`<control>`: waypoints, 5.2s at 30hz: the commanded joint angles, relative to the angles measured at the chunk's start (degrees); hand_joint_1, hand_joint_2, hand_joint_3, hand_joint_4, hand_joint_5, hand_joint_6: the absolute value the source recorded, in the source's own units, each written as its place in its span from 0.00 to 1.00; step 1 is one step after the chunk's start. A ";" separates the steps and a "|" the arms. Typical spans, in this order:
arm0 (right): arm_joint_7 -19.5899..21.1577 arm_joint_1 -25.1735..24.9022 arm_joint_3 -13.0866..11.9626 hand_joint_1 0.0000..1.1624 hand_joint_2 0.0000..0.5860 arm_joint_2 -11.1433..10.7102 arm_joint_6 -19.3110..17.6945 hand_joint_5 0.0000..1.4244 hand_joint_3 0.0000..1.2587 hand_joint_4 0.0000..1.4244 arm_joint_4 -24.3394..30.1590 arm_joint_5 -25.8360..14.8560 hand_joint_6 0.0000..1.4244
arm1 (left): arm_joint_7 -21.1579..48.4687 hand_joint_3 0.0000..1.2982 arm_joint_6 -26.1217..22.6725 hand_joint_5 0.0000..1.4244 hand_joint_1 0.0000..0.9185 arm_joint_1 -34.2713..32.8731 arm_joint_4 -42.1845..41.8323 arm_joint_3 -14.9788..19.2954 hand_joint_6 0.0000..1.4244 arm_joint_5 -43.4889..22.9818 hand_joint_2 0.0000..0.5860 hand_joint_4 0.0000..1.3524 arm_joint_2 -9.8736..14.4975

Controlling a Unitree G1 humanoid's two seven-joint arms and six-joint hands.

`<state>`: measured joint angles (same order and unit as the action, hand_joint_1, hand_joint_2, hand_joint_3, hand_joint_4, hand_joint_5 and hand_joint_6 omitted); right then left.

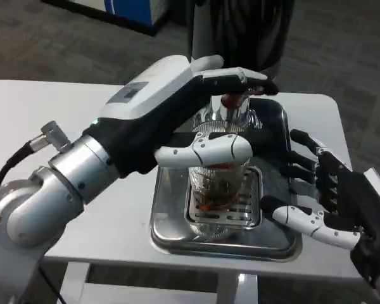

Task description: Grasp the cup under the faucet to collect the drink, then remove the cup.

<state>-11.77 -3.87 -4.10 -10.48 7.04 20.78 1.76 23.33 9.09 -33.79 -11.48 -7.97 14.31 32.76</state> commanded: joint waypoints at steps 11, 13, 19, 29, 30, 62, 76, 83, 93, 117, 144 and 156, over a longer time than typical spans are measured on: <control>2.16 -2.77 0.07 0.72 0.24 3.26 -6.28 0.19 0.09 0.16 -8.95 -3.01 0.20 | 3.06 0.32 -1.05 0.17 0.01 2.65 3.63 -2.73 0.02 3.27 0.26 0.25 1.51; 1.93 -3.20 -0.08 0.72 0.24 3.02 -7.06 0.18 0.09 0.16 -9.98 -3.10 0.20 | 2.75 0.32 -0.85 0.17 0.05 2.59 4.02 -2.65 0.02 3.23 0.29 0.25 1.34; 1.85 -4.21 -0.45 0.76 0.25 2.29 -8.65 0.18 0.09 0.15 -11.82 -3.11 0.20 | 2.27 0.32 -0.22 0.17 0.08 2.15 5.29 -2.59 0.02 3.28 0.29 0.25 1.28; 2.46 -5.12 -0.52 0.81 0.27 1.63 -10.22 0.18 0.09 0.16 -12.09 -2.86 0.20 | 2.91 0.32 -0.15 0.17 0.10 0.97 6.15 -2.10 0.03 2.71 0.31 0.25 1.75; 2.51 -5.10 -0.49 0.81 0.27 1.62 -10.27 0.18 0.09 0.16 -12.06 -2.84 0.20 | 2.92 0.32 -0.16 0.17 0.10 0.87 6.29 -2.07 0.03 2.67 0.31 0.25 1.76; 4.44 -7.12 3.70 0.83 0.27 2.54 -12.22 0.19 0.08 0.17 -16.26 -0.18 0.20 | -3.00 0.31 -0.92 0.16 0.12 4.38 4.91 1.00 0.03 2.66 0.33 0.23 0.46; 4.40 -7.02 3.39 0.81 0.30 1.94 -12.03 0.19 0.09 0.18 -16.18 -0.26 0.20 | -4.80 0.00 -2.68 0.04 0.06 7.12 5.63 4.62 0.00 -4.77 0.29 0.00 -4.56; 4.41 -7.08 3.37 0.80 0.31 1.92 -11.94 0.19 0.09 0.18 -16.32 -0.34 0.20 | -5.22 0.00 -1.99 0.03 0.06 8.25 5.60 6.28 0.00 -5.93 0.28 0.00 -5.54; 4.62 -7.12 3.55 0.80 0.31 2.18 -12.05 0.19 0.09 0.18 -16.80 -0.21 0.20 | -4.82 0.00 -4.33 0.00 0.00 12.46 1.86 9.99 0.00 -8.89 0.16 0.00 -6.00; 4.87 -7.49 3.79 0.78 0.31 2.40 -12.74 0.19 0.09 0.18 -17.39 -0.47 0.20 | -2.78 0.00 -0.51 0.00 0.00 34.32 -4.39 18.27 0.00 -9.40 0.08 0.00 -1.62; 4.96 -10.03 4.07 0.76 0.25 2.69 -13.30 0.19 0.09 0.18 -18.28 0.08 0.20 | -2.77 0.00 0.69 0.00 0.00 38.50 -6.30 19.31 0.00 -9.48 0.09 0.00 -1.68; 5.17 -15.78 5.16 0.75 0.23 3.56 -17.19 0.19 0.08 0.17 -28.51 1.54 0.20 | -2.75 0.00 0.01 0.00 0.00 38.27 -6.65 19.75 0.00 -9.58 0.10 0.00 -1.81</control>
<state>-7.10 -18.95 0.80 -7.27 -8.79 -5.89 3.07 20.57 9.33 3.97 -17.36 11.28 5.02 30.79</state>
